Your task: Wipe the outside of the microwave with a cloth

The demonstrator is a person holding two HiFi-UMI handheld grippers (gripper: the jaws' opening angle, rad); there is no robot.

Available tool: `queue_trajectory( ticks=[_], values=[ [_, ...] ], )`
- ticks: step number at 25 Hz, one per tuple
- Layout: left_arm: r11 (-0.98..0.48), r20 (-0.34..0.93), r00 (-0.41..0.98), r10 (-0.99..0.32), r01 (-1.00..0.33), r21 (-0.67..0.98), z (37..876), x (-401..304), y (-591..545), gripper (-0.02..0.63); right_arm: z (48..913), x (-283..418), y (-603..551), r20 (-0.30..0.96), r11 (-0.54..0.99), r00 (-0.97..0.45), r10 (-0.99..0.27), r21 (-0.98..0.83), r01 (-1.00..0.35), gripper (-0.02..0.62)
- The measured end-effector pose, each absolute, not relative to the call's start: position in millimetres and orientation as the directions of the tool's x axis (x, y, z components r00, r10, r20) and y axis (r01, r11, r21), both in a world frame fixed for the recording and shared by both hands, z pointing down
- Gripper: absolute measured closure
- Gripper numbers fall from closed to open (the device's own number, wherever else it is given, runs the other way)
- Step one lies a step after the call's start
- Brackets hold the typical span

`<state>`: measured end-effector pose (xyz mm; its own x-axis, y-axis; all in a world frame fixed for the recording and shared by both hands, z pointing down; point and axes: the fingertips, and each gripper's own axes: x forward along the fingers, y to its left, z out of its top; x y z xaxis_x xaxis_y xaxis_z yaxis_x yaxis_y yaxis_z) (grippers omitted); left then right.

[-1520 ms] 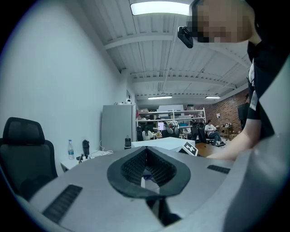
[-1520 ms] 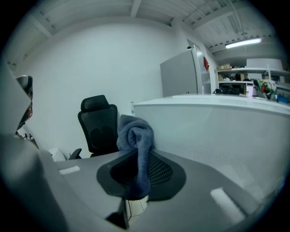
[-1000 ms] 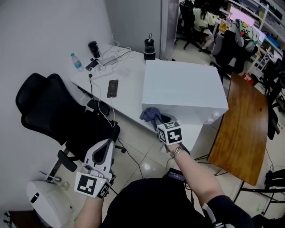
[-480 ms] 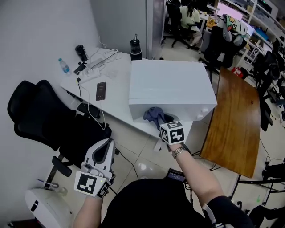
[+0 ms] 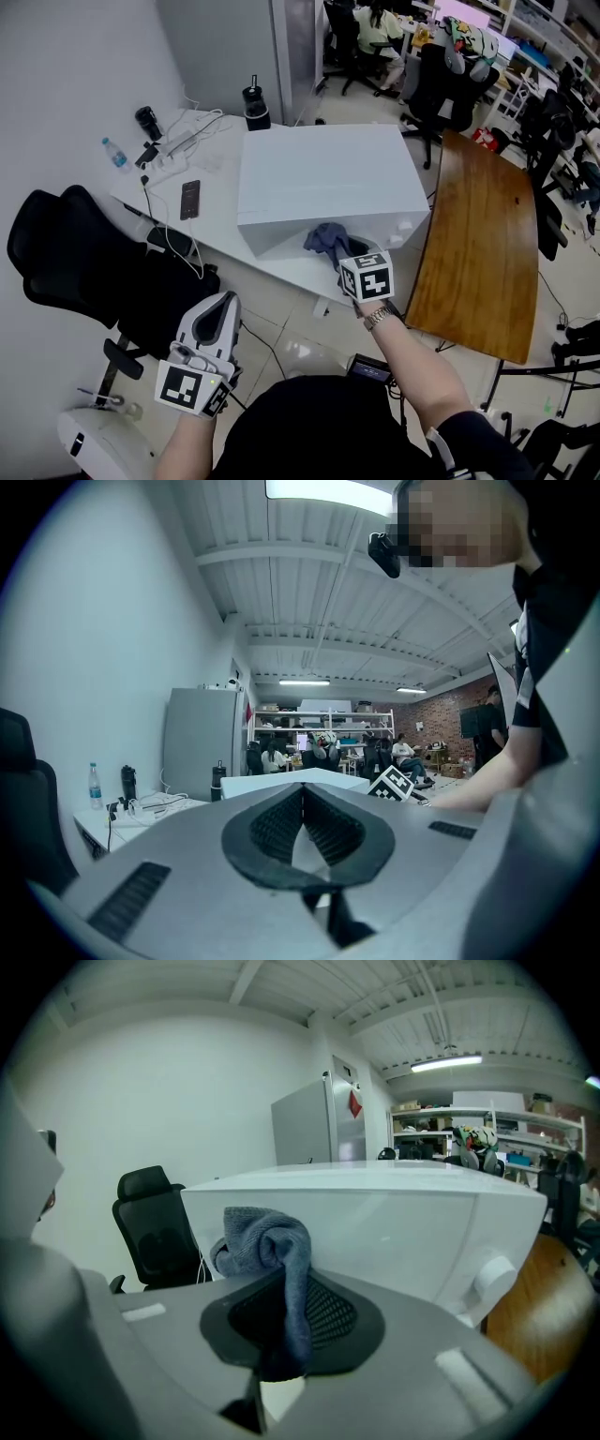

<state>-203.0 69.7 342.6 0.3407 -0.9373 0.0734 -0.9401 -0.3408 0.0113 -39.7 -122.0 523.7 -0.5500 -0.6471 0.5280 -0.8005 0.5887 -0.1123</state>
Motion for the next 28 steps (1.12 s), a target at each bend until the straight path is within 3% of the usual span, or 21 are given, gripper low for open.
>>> queue_trajectory(
  ticks=[28],
  values=[
    [-0.373,0.114,0.367,-0.923,-0.927,-0.033,333,-46,34,0.601,525,124,-147,0.507,0.546,-0.542,-0.67,-0.158,-0.823,0.548]
  ],
)
